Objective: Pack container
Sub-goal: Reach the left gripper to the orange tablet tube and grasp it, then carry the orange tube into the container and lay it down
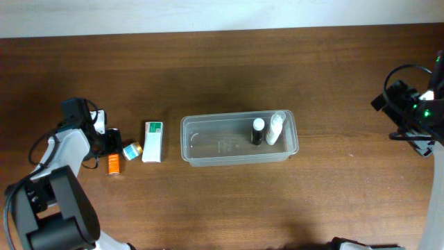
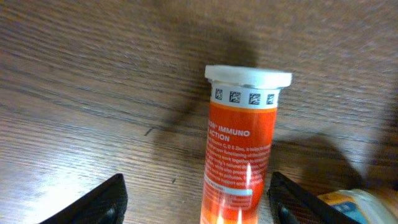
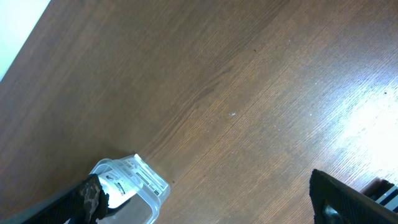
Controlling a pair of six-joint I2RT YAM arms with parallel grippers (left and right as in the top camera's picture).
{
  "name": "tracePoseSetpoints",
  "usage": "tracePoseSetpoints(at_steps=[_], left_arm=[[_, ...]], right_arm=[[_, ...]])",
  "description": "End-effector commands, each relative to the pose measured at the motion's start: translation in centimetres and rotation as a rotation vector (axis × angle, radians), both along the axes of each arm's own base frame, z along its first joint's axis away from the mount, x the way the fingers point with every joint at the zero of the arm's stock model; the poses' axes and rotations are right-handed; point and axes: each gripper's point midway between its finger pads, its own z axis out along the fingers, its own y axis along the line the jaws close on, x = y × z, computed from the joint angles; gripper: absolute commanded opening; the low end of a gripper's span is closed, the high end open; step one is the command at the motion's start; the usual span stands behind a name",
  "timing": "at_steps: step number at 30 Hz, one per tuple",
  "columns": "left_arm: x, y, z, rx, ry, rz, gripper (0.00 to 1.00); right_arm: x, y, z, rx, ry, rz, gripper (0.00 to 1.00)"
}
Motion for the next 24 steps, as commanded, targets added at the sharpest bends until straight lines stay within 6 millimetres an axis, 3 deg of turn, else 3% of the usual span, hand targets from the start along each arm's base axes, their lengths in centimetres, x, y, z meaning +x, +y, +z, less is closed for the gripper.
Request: tracePoseSetpoints(at_steps=[1, 4, 11, 18, 24], left_arm=[[0.0, 0.1, -1.4, -0.002, 0.035, -0.009, 0.71], [-0.1, 0.0, -1.7, -0.005, 0.044, -0.009, 0.62], [0.0, 0.0, -1.6, -0.004, 0.041, -0.009, 0.15], [0.4, 0.2, -0.5, -0.003, 0.038, -0.009, 0.03], [1.8, 0.0, 4.6, -0.027, 0.019, -0.018, 0.01]], right_arm=[[0.1, -0.1, 0.1, 0.0, -0.003, 0.005, 0.98], [0.1, -0.1, 0.1, 0.0, -0.003, 0.005, 0.98], [0.1, -0.1, 0.1, 0.0, -0.003, 0.005, 0.98], [0.1, -0.1, 0.1, 0.0, -0.003, 0.005, 0.98], [0.1, -0.1, 0.1, 0.0, -0.003, 0.005, 0.98]])
